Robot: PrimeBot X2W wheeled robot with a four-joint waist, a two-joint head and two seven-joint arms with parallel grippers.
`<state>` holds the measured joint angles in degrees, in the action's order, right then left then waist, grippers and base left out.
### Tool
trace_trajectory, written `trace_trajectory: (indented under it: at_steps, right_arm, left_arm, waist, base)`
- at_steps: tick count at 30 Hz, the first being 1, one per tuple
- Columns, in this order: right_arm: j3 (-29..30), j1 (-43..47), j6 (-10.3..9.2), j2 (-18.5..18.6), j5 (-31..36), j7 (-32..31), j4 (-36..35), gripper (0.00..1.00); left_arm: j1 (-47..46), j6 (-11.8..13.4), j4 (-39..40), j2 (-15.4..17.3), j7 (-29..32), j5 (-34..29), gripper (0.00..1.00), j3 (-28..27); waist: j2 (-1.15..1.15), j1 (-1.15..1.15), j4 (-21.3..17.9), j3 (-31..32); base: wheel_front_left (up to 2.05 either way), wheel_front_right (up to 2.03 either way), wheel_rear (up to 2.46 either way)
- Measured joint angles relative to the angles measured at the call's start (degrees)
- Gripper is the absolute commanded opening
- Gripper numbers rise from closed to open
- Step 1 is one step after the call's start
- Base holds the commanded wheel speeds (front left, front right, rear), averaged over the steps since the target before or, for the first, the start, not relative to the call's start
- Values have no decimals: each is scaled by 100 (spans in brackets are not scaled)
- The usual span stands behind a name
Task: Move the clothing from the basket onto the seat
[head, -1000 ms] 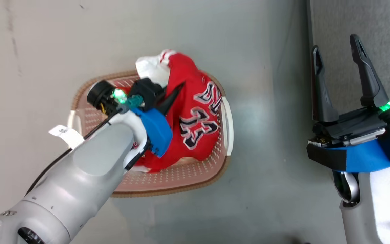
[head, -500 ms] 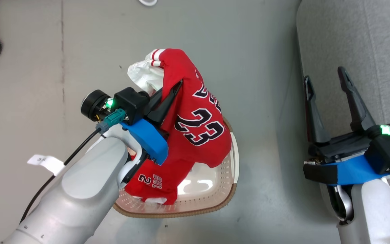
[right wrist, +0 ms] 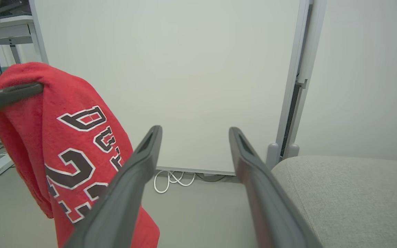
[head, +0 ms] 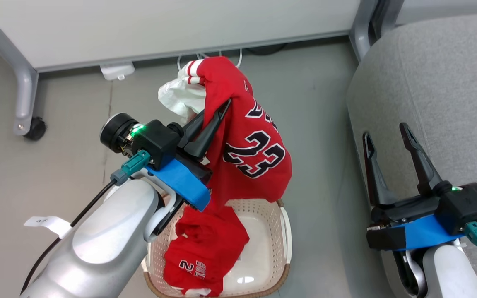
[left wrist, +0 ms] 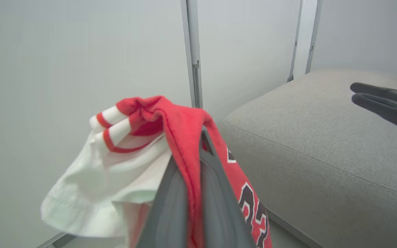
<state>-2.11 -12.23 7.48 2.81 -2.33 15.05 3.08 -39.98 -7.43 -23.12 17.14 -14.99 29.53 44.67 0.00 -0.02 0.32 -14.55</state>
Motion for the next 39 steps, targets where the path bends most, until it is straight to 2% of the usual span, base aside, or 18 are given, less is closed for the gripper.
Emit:
trace_trajectory:
  at_steps: [12,26,31,39]
  right_arm:
    - [5,376,0,0,-130,0,101,100]
    - [-30,460,0,0,-120,0,22,100]
    - [-326,77,0,0,0,0,-107,100]
    - [-1274,-659,0,97,-32,1,137,100]
  left_arm:
    - [-96,0,554,189,0,-8,0,240]
    - [-100,0,740,216,0,3,0,324]
    - [-101,0,753,177,0,-33,0,307]
    - [-104,0,768,49,0,-122,0,300]
  waist:
    - [0,0,109,654]
    - [0,1,216,789]
    - [0,1,233,766]
    - [0,2,285,723]
  base:
    - [0,0,0]
    - [0,0,0]
    - [0,0,0]
    - [0,0,0]
